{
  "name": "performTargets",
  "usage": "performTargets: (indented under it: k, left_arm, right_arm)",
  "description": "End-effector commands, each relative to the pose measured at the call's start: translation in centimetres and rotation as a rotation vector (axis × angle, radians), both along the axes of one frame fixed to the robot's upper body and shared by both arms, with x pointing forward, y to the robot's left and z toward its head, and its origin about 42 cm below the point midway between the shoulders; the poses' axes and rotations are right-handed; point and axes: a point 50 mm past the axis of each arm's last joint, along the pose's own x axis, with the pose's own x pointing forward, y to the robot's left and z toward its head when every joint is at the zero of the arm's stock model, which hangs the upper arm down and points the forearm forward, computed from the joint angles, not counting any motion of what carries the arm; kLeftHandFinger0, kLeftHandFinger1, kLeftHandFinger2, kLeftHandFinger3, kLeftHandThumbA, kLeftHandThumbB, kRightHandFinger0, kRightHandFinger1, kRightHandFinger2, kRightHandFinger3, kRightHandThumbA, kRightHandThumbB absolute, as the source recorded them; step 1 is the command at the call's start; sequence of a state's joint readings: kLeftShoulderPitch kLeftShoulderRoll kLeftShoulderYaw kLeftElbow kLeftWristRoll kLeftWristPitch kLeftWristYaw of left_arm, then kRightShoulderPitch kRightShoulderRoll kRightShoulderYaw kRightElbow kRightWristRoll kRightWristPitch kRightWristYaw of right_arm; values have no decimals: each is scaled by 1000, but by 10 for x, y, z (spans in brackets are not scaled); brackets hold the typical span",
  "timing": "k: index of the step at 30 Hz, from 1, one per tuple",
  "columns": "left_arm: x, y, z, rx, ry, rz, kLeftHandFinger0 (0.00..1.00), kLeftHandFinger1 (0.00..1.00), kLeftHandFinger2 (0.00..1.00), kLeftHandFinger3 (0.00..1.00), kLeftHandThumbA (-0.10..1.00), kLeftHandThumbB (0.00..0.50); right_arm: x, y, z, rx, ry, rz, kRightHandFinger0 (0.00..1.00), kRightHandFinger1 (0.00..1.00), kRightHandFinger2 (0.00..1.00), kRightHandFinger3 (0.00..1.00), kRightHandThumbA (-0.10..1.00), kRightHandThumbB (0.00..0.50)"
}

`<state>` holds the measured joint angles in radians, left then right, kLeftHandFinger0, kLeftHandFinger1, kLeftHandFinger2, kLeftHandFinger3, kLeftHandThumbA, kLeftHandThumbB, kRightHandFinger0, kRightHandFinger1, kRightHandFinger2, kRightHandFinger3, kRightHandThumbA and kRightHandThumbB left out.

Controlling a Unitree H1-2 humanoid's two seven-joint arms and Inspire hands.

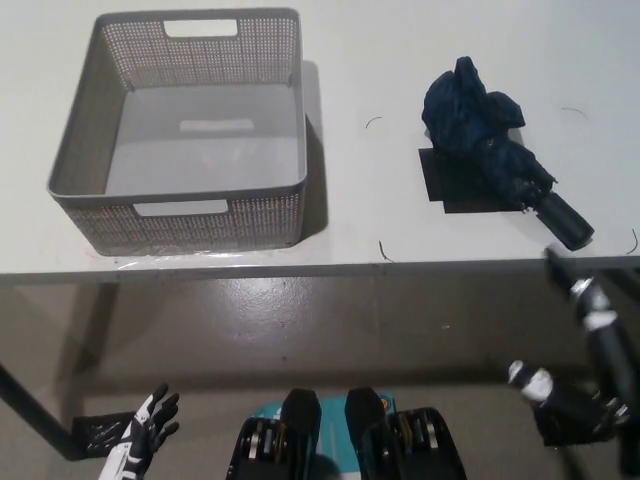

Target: Use the right hand to pick up a umbrella on the right side and place it into a container on the lft side

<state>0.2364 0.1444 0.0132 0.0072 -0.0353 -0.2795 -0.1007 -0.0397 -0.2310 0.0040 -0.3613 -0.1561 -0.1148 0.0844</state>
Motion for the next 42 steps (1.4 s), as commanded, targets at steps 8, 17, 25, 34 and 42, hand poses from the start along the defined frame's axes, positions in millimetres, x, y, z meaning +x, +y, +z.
performTargets:
  k: [8,17,25,34,42]
  left_arm:
    - [-7,3,10,24,-82,-44,1000,1000,1000,1000,1000,87]
    - [-17,-5,0,6,-63,-61,1000,1000,1000,1000,1000,67]
    - [-16,-6,4,-17,-64,-57,1000,1000,1000,1000,1000,88]
    - [-10,-5,9,-6,-85,-82,1000,1000,1000,1000,1000,88]
    - [-6,-5,15,-2,-102,-91,1000,1000,1000,1000,1000,73]
  right_arm:
    - [138,-40,195,-483,-66,-330,1000,1000,1000,1000,1000,391]
    - [237,-34,207,-634,162,-387,1000,1000,1000,1000,1000,404]
    - [293,0,193,-800,253,-422,1000,1000,1000,1000,964,463]
    - [318,32,160,-912,405,-432,1000,1000,1000,1000,965,438]
    - [322,53,126,-964,507,-422,1000,1000,1000,1000,998,420]
